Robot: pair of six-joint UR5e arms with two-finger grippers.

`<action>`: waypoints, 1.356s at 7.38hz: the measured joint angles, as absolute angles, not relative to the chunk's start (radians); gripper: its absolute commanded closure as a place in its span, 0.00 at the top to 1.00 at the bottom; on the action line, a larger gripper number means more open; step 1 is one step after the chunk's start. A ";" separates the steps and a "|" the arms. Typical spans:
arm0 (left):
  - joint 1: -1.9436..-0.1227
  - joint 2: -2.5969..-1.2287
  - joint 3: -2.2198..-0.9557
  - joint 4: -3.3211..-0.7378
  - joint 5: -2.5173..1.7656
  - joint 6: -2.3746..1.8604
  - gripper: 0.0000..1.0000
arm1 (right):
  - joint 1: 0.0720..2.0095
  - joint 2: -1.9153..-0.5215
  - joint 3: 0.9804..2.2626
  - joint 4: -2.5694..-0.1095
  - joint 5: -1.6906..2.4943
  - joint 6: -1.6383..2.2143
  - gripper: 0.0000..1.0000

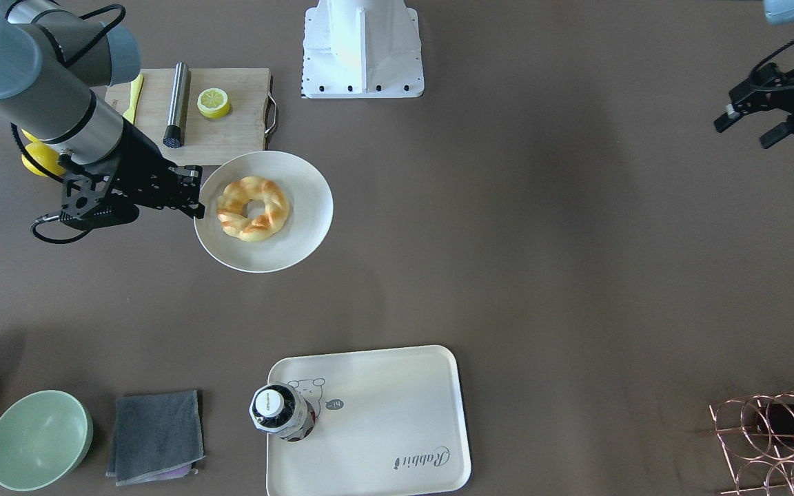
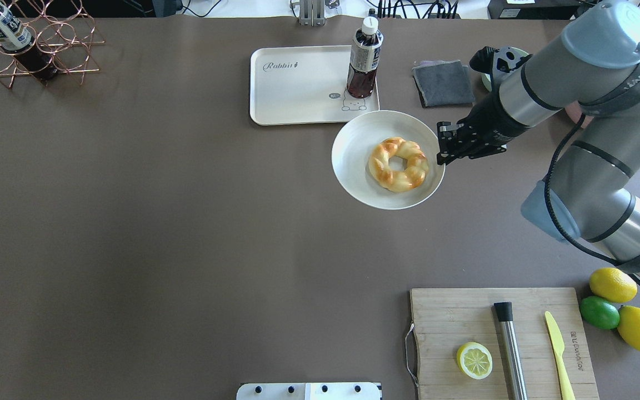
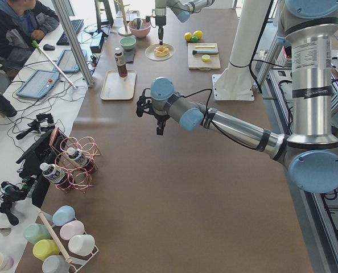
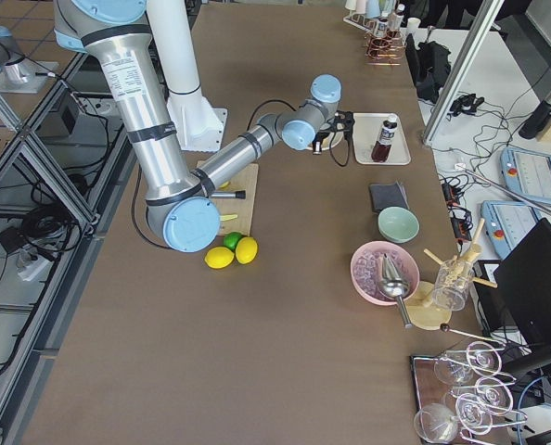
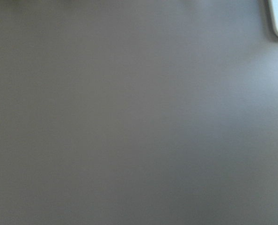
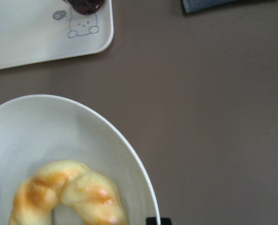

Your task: Place donut on tray

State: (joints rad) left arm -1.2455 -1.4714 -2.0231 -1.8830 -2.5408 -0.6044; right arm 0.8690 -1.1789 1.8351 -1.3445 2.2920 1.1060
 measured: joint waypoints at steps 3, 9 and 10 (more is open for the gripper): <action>-0.917 -1.723 -2.016 -2.051 -2.389 -1.151 0.96 | 0.798 -1.056 1.839 -1.449 2.236 1.191 0.00; -0.638 -2.045 -1.916 -2.057 -2.142 -1.500 0.86 | 0.726 -1.026 1.880 -1.463 2.208 1.288 0.00; -0.636 -2.051 -1.907 -2.057 -2.141 -1.502 0.85 | 0.719 -1.033 1.893 -1.466 2.207 1.294 0.00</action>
